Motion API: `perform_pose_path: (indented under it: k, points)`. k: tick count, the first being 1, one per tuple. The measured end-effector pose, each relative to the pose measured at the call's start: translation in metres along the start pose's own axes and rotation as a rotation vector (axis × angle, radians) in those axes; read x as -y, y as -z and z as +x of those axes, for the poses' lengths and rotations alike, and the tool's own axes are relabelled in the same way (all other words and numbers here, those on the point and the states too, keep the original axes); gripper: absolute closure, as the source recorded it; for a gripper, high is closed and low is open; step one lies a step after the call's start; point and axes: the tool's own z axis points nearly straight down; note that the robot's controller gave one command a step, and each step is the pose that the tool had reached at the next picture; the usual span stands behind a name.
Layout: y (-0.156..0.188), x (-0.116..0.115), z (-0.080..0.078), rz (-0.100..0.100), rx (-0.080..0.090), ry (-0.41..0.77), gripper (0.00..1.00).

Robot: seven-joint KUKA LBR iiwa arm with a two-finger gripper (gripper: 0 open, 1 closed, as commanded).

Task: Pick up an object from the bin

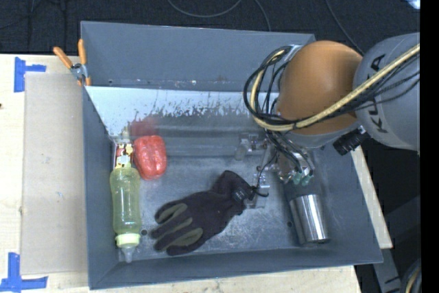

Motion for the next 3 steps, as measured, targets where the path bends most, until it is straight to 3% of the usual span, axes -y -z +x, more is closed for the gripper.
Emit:
perform_pose_path:
  k: [1, 2, 3]
  points:
    - [0.005, 0.0, -0.001, -0.001, 0.007, -0.001, 0.0]
    - [-0.032, -0.018, -0.004, 0.001, 0.009, 0.067, 0.0]
    - [-0.064, -0.016, -0.013, -0.001, 0.004, 0.031, 0.0]
